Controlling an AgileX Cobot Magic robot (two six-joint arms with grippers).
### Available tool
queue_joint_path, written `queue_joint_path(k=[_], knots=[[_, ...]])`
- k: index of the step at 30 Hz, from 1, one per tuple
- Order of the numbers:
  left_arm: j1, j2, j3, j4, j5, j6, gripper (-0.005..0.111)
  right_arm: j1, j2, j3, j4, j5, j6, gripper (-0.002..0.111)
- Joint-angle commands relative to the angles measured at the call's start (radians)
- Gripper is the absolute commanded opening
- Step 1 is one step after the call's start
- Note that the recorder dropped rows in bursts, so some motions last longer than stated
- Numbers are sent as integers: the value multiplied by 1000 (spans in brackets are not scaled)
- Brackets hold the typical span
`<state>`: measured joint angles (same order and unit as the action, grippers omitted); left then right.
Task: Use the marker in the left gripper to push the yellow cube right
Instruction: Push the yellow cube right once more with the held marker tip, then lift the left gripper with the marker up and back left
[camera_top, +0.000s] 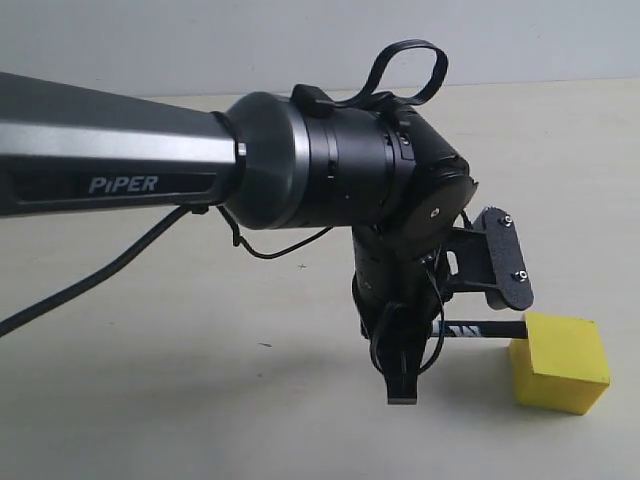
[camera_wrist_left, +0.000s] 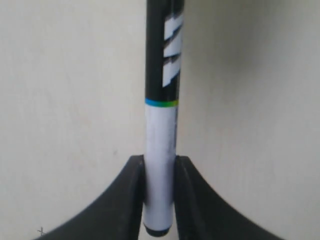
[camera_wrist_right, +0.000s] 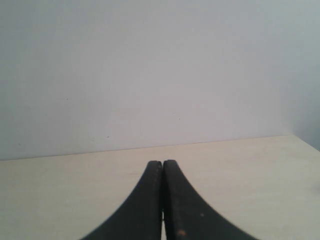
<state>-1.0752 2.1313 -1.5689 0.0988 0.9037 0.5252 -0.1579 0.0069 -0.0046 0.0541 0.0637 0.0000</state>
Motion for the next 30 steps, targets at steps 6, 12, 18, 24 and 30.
queue_joint_path(k=[6, 12, 18, 24, 30], knots=[[47, -29, -7, 51, 76, -87, 0, -5, -7, 5, -2, -2, 0, 0], [116, -62, -7, 45, 204, -222, 0, -5, -7, 5, -2, -2, 0, 0], [255, -190, 90, -170, 87, -321, 0, -5, -7, 5, -2, -2, 0, 0], [324, -371, 339, -295, -406, -617, 0, -5, -7, 5, -4, -2, 0, 0], [297, -389, 371, -356, -347, -633, 0, -5, -7, 5, -4, -2, 0, 0]])
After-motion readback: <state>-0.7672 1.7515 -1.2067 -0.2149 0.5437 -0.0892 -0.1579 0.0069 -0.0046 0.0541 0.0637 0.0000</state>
